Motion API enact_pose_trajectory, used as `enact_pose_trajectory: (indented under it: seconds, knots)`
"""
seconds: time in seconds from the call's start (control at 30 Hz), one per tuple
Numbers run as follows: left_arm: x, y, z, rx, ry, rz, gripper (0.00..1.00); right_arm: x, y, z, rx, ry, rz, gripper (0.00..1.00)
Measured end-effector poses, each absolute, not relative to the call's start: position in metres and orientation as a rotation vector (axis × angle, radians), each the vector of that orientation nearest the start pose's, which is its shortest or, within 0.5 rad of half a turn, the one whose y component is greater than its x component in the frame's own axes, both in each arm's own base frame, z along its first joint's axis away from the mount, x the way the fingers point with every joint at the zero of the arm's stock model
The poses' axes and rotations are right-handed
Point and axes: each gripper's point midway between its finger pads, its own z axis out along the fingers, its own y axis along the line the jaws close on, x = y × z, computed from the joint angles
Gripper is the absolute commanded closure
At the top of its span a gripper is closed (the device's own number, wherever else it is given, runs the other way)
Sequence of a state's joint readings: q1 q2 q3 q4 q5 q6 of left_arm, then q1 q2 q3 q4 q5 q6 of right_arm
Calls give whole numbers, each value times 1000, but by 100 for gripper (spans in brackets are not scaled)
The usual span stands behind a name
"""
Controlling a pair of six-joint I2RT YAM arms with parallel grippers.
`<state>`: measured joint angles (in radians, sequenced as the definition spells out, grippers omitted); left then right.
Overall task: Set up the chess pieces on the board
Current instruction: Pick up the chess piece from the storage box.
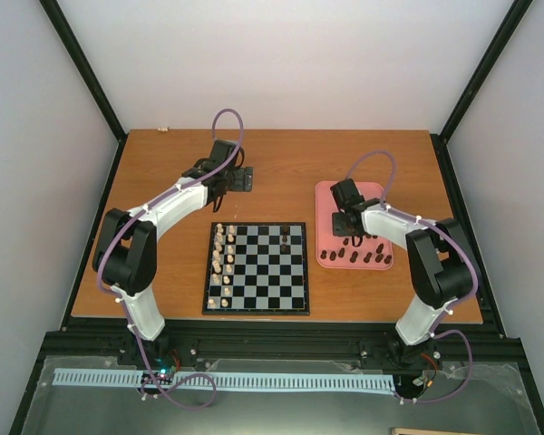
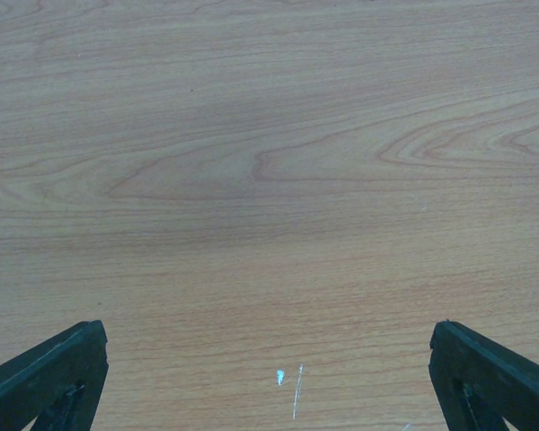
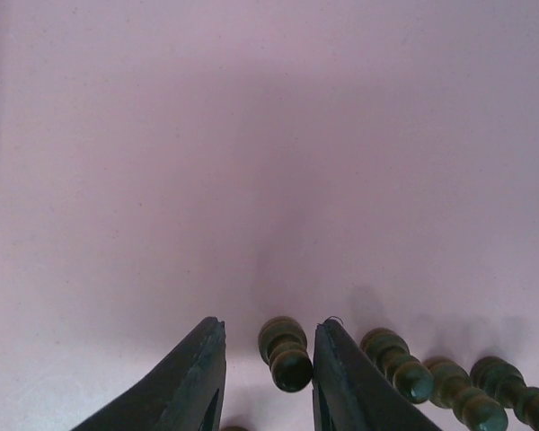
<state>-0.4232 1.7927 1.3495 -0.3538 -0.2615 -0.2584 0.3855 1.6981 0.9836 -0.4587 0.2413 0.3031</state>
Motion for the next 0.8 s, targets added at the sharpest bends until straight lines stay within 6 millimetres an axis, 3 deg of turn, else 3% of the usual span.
enact_pose_trajectory:
  seconds: [0.27,0.43,0.67,0.8]
  knots:
    - [468,-162,148,68,2334,-28,0,362,99,35,-34,2688,-137,71]
    - [468,-162,148,68,2334,-28,0,363,95,33,-24,2693,-142,78]
    - [468,-162,149,67,2333,-28,0,366,94,33,-21,2688,-140,95]
    - [468,-162,149,68,2334,-28,0,367,95,34,-19,2683,-126,96]
